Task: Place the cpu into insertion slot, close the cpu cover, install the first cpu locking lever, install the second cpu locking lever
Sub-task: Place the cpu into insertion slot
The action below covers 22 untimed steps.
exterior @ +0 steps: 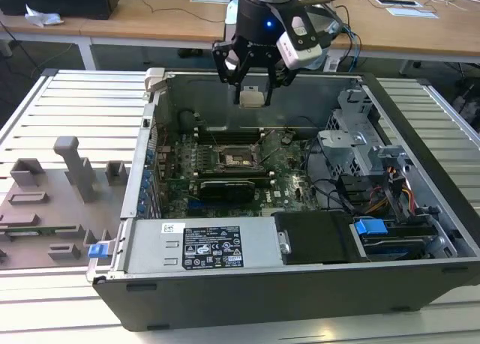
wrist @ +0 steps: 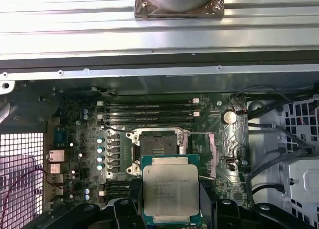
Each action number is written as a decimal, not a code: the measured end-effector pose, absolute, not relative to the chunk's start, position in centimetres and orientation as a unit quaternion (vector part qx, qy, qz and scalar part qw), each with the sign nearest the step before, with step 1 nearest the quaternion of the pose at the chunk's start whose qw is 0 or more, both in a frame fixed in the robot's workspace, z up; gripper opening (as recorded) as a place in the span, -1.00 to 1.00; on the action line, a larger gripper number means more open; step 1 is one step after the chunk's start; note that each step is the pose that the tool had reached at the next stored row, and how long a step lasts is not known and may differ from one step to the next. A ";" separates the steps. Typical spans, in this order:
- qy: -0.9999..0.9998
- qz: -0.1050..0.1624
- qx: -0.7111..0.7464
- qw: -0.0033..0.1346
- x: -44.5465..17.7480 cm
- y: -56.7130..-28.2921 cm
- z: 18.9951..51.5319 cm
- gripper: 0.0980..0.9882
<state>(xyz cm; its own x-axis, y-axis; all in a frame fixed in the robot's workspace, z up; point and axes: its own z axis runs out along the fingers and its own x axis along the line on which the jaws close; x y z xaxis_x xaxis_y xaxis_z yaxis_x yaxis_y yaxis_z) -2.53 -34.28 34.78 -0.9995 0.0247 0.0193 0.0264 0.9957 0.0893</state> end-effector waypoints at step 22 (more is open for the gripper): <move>-0.999 -0.045 -0.013 0.009 -2.5 -34.3 31.7 0.00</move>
